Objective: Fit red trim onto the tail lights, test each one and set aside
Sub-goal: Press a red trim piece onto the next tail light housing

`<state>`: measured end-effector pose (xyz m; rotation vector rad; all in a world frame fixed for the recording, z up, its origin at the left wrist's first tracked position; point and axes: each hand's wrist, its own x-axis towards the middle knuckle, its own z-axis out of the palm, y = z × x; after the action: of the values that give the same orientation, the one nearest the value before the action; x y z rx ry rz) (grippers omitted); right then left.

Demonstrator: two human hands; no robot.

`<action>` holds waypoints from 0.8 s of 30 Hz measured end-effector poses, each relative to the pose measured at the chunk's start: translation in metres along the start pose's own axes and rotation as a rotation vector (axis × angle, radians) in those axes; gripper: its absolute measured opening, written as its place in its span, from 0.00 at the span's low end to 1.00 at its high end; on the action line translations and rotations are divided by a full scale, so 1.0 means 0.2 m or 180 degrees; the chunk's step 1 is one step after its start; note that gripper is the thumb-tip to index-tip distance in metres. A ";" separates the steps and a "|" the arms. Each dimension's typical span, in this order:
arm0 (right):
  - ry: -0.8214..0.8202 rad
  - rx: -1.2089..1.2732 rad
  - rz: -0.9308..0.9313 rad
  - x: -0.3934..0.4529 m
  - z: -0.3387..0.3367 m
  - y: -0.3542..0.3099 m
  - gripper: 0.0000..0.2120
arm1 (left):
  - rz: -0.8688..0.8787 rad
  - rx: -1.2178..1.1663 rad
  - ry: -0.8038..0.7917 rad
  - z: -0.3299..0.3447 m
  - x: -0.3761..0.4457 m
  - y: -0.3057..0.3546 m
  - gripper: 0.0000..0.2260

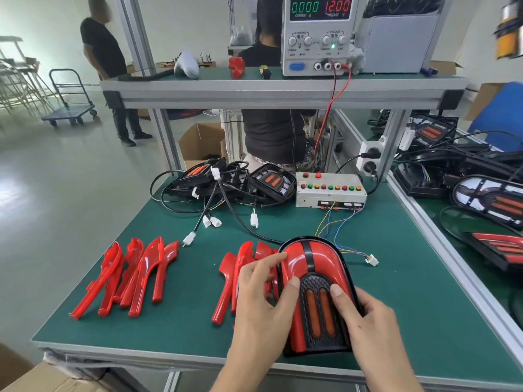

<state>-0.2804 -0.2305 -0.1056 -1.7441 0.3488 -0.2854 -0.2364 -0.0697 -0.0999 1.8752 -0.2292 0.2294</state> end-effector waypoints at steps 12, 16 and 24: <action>-0.0097 0.0309 0.0158 0.03 -0.01 -0.02 0.10 | -0.0473 -0.1340 -0.0721 0.01 0.08 0.00 0.18; -0.0107 0.0301 0.0146 0.02 -0.01 -0.03 0.09 | -0.0543 -0.1382 -0.0714 0.01 0.08 0.01 0.16; -0.0393 0.0351 0.0062 0.02 -0.06 -0.06 0.14 | -0.1211 -0.2425 -0.1662 -0.09 0.11 -0.01 0.25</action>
<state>-0.2796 -0.2408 -0.0914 -1.6404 0.2556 -0.1787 -0.2157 -0.0532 -0.0911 1.1488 -0.2596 -0.5509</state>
